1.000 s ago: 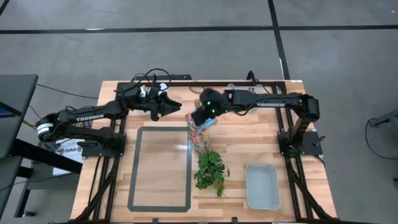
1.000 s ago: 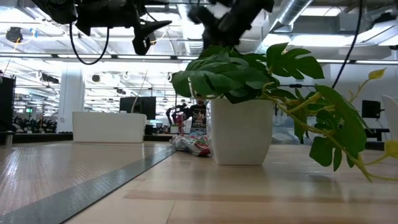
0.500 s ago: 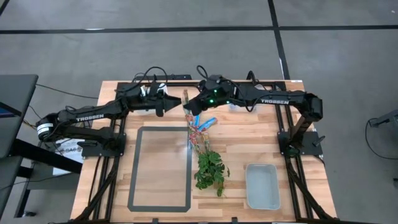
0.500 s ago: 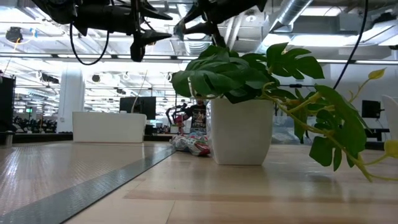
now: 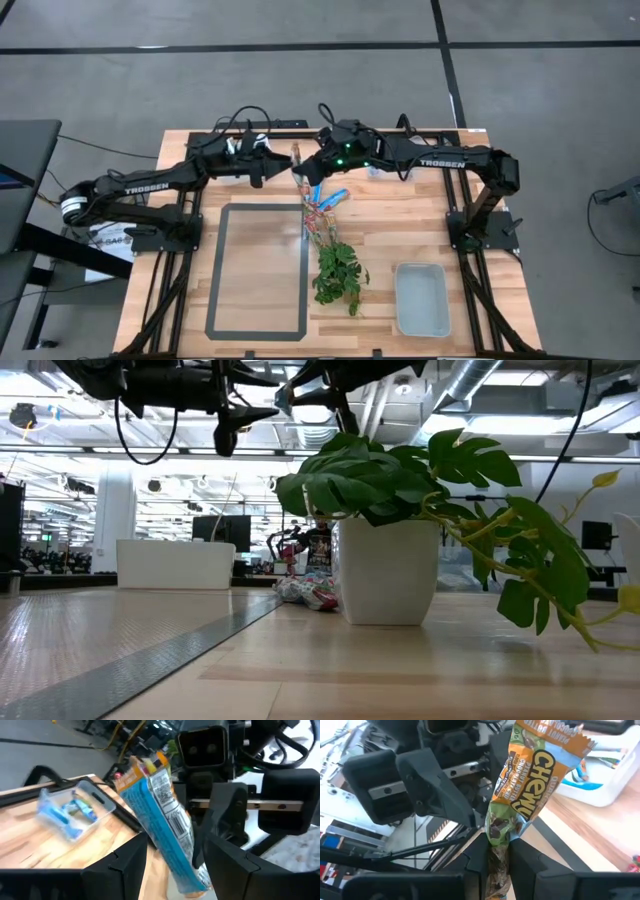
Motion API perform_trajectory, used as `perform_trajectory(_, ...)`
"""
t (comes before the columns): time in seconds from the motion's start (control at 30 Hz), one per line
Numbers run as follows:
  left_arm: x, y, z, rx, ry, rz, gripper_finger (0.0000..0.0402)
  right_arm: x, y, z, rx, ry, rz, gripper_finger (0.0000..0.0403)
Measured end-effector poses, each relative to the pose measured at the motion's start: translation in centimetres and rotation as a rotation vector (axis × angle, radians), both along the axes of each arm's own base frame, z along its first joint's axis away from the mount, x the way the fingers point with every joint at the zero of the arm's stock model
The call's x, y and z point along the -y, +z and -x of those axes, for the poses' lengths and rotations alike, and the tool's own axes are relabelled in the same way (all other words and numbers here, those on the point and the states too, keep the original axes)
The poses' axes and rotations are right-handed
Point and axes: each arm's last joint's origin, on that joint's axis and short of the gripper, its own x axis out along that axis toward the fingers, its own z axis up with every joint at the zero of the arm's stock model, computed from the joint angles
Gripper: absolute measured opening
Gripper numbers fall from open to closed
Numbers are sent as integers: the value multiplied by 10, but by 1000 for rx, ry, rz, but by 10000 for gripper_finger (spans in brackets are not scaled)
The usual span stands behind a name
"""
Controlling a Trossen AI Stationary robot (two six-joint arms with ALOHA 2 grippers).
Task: Pick and place Granola Bars by type
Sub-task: Put the yellow granola bar into the white bin
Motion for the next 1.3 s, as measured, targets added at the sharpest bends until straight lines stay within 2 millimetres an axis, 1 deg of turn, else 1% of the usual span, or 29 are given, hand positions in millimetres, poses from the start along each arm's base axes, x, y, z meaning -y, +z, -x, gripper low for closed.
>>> perform_trajectory(0.1, -2, 0, -6, 44, -41, 19, 182, 0, 2, -1, 26, 2, 9, 52)
perform_trajectory(0.23, -5, -7, -14, 48, -69, 62, 182, 0, 1, -1, 16, 4, 7, 52)
perform_trajectory(0.4, -5, -5, -14, 69, -59, 55, 175, 0, 2, -1, 24, 5, 9, 52)
perform_trajectory(0.5, -7, -2, -14, 78, -57, 50, 152, 0, 3, -1, 29, 3, 12, 52)
perform_trajectory(0.7, -9, 0, -14, 76, -61, 23, 71, 0, 3, -1, 27, 5, 20, 52)
perform_trajectory(0.77, -9, 0, -14, 75, -63, 22, 51, 0, 2, -1, 26, 11, 33, 52)
perform_trajectory(0.83, -9, 0, -14, 72, -62, 22, 41, 1, 2, -1, 25, 11, 36, 52)
perform_trajectory(0.93, -9, 0, -14, 71, -58, 16, 39, 1, 2, -1, 25, 20, 76, 57)
perform_trajectory(1.07, -9, -1, -14, 67, -56, 16, 46, 2, 2, 0, 18, 29, 103, 88)
perform_trajectory(1.2, -9, -4, -14, 35, -53, 14, 39, 4, -1, 1, -12, 24, 101, 143)
perform_trajectory(1.3, -10, -7, -15, 3, -48, 15, 33, 6, -6, 4, -66, 7, 96, 188)
